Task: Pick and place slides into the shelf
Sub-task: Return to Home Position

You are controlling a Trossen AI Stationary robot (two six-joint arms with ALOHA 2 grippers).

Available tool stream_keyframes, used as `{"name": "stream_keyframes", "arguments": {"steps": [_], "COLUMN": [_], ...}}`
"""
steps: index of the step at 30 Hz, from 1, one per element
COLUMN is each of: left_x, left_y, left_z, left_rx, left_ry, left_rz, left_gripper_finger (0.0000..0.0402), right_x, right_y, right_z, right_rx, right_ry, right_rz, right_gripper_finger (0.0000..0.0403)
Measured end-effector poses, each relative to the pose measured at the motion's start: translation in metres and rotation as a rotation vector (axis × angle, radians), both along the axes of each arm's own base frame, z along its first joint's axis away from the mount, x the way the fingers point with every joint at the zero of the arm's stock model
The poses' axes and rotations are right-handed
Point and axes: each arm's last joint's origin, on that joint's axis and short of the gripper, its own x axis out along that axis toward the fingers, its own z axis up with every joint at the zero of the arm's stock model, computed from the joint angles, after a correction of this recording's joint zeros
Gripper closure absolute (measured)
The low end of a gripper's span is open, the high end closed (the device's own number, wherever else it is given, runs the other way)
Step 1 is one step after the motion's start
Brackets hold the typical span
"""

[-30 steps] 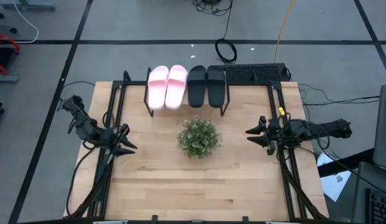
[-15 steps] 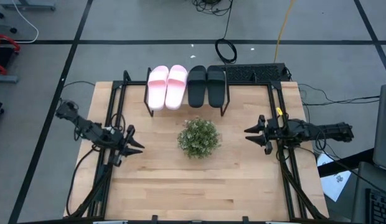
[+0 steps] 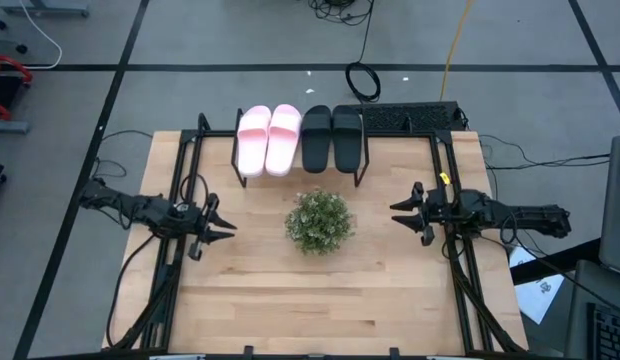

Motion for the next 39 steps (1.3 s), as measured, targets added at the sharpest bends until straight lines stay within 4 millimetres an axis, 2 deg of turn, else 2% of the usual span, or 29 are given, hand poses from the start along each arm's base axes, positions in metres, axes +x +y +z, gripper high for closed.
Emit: {"name": "stream_keyframes", "arguments": {"steps": [11,19,39], "left_x": [0.0012,0.0014,0.0014], "left_y": [0.0042,0.0043,0.0044], "left_z": [-0.0001,0.0003,0.0006], "left_rx": [-0.052,-0.227,-0.222], "left_ry": [0.011,0.037,0.032], "left_rz": [0.044,0.052,0.057], "left_gripper_finger": [0.0316,0.0316,0.0316], "right_x": [0.0002,0.0001,0.0002], "right_y": [-0.0051,-0.0058,-0.0058], "right_z": [0.0010,0.0013,0.0013], "right_rx": [-0.018,-0.018,-0.017], "right_ry": [-0.019,-0.023,-0.023], "right_rz": [-0.030,-0.055,-0.054], "right_gripper_finger": [0.0250,0.0250,0.0250]}}
